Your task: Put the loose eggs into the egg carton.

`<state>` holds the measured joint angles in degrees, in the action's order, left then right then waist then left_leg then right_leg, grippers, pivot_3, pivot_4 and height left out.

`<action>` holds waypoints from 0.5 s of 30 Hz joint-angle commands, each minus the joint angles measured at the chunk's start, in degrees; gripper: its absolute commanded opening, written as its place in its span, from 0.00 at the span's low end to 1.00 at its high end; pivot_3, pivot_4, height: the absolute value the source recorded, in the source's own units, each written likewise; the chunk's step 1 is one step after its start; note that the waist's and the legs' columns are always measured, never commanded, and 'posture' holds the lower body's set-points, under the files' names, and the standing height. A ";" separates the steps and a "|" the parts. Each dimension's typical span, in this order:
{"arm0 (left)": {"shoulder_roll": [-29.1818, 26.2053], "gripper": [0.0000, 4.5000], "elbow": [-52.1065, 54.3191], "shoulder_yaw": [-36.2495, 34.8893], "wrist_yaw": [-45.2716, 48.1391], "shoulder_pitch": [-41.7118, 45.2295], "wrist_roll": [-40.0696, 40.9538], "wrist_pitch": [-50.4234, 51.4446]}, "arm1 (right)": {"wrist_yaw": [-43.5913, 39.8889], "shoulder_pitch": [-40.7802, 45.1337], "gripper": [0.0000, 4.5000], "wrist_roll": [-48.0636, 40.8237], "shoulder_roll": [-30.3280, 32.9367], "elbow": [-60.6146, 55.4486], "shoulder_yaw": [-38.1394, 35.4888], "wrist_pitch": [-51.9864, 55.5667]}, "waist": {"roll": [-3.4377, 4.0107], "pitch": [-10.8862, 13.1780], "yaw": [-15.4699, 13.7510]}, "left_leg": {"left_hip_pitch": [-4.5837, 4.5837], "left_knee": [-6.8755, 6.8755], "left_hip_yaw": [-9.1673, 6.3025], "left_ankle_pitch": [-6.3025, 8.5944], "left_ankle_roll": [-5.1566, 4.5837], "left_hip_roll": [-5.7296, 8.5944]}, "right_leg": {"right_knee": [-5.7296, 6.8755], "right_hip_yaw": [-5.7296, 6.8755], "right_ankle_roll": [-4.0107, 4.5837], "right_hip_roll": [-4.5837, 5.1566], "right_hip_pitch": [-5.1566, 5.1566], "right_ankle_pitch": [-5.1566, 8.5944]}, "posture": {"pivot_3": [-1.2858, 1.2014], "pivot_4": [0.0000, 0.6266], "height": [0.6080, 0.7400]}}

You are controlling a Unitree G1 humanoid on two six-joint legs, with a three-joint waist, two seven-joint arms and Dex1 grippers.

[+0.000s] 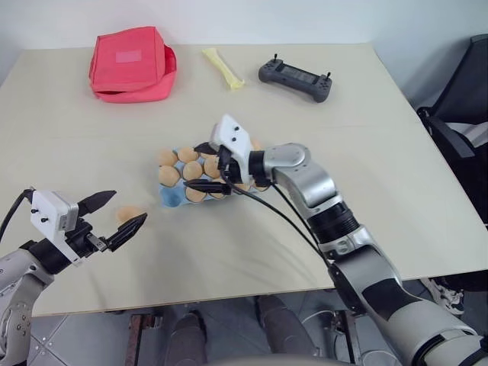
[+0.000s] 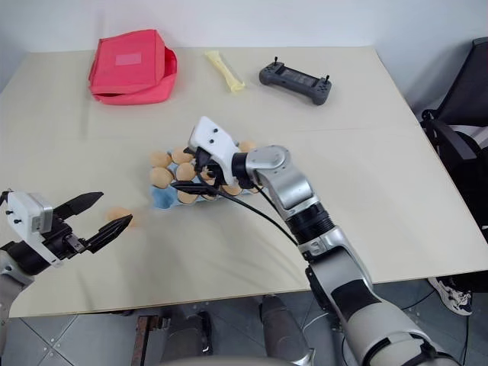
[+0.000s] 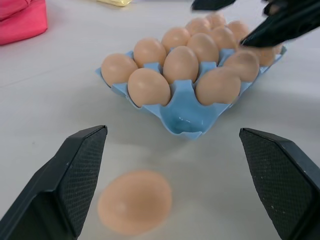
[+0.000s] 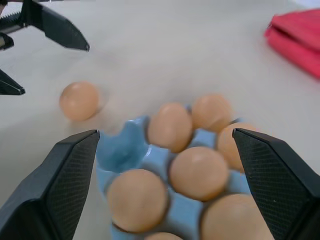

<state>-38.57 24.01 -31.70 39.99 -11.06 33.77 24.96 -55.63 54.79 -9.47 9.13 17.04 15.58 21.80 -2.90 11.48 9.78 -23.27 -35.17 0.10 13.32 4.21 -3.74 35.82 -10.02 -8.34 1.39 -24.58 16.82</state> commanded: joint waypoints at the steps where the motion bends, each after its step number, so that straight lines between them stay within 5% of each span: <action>1: 1.54 1.00 2.69 -3.18 -3.42 -0.42 0.26 -0.96 | -8.95 -4.41 0.99 -5.79 8.52 -9.43 -4.65 -0.98 | -0.01 0.00 -0.41 | -0.01 0.02 -0.04 0.00 0.00 0.00 | -0.05 0.04 -0.01 0.01 0.02 0.01 | 0.52 0.24 1.00; 6: 4.29 1.00 5.09 -6.78 -7.72 -3.24 0.08 -1.32 | -18.24 -11.26 0.99 -7.96 19.90 -11.25 -5.96 -3.06 | -0.01 -0.01 -0.67 | -0.03 0.02 -0.11 0.10 0.01 0.00 | -0.22 0.14 -0.04 0.04 0.12 0.07 | 0.52 0.24 1.00; 13: 10.25 1.00 12.55 -7.67 -11.80 -11.12 0.26 -0.89 | -24.88 -16.23 0.99 -11.84 26.23 -10.96 -9.32 -4.22 | 0.00 0.00 -0.24 | 0.06 -0.03 -0.10 0.09 -0.02 0.01 | -0.08 0.09 -0.02 0.00 0.13 0.08 | 0.52 0.24 1.00; 15: 11.85 1.00 15.52 -6.86 -12.54 -14.41 0.08 -0.51 | -25.85 -17.32 0.99 -12.27 27.91 -10.98 -9.85 -4.11 | -0.01 0.00 -0.36 | 0.05 -0.08 -0.09 0.09 -0.02 0.01 | -0.12 0.08 0.56 0.02 0.17 0.39 | 0.52 0.24 1.00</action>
<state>-27.32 35.38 -37.54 28.27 -23.54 33.61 24.92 -79.99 38.02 -20.14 35.69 7.42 8.08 17.93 -2.91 11.48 9.41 -23.21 -35.27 0.01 13.40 4.18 -3.70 35.66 -9.95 -7.57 1.43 -24.39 17.32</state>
